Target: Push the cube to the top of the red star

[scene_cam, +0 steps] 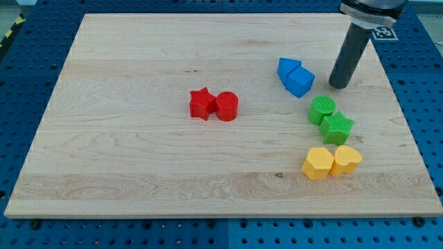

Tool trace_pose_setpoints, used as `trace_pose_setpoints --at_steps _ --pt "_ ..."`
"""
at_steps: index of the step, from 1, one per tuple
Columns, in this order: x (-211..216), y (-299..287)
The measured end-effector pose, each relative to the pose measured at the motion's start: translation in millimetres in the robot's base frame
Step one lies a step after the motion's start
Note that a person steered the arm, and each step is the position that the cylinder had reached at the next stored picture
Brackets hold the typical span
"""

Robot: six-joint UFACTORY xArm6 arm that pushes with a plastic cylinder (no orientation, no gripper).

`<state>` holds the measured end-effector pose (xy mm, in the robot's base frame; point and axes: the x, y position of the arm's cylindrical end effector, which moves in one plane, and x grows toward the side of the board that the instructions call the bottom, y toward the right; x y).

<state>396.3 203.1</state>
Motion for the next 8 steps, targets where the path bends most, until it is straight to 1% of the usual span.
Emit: trace_pose_setpoints --at_steps 1,3,4,5,6,8 --pt "0.0 -9.5" --pt "0.5 -78.3" --pt "4.9 -89.4" --pt "26.7 -57.6" --pt "33.3 -51.0" --pt "27.6 -127.2"
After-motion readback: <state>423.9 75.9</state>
